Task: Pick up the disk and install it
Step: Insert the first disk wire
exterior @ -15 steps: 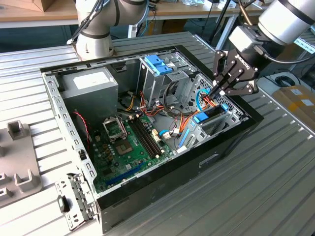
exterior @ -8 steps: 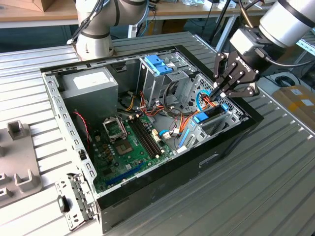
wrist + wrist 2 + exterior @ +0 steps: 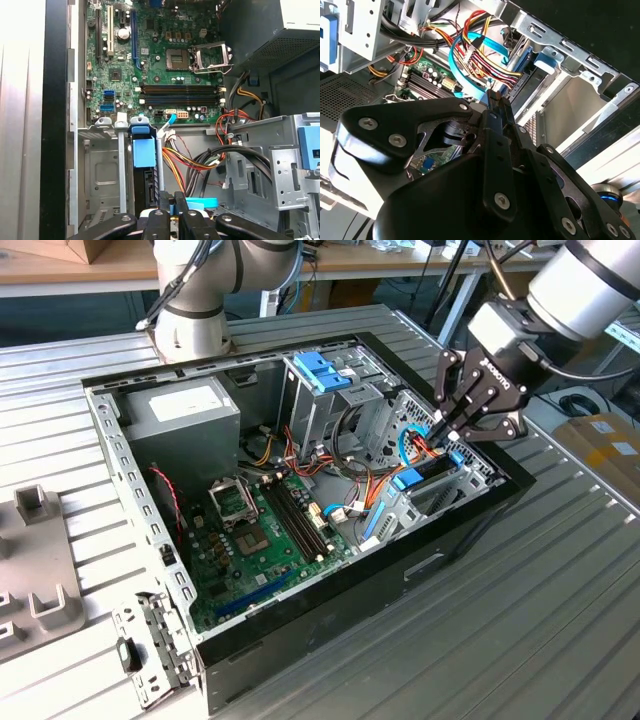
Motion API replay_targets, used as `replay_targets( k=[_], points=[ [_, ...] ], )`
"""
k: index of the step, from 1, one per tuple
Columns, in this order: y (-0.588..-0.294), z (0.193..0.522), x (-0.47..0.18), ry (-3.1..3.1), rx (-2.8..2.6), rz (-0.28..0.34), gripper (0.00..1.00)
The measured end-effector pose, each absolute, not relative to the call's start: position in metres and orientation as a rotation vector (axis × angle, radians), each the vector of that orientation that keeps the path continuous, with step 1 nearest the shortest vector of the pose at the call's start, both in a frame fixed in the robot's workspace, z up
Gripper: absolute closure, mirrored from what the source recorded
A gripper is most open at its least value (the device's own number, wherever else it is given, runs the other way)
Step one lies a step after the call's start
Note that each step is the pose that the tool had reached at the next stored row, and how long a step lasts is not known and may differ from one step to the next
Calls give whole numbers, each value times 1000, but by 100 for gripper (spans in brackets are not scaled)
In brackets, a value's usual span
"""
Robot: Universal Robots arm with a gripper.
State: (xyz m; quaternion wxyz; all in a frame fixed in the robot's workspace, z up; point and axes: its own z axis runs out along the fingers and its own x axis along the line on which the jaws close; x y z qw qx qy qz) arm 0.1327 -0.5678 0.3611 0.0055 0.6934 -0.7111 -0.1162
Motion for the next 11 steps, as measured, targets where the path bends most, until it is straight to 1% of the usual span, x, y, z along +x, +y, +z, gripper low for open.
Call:
replay_targets(
  k=[11],
  points=[
    [-573, 358, 132, -2226, 2171, -364, 84]
  ],
)
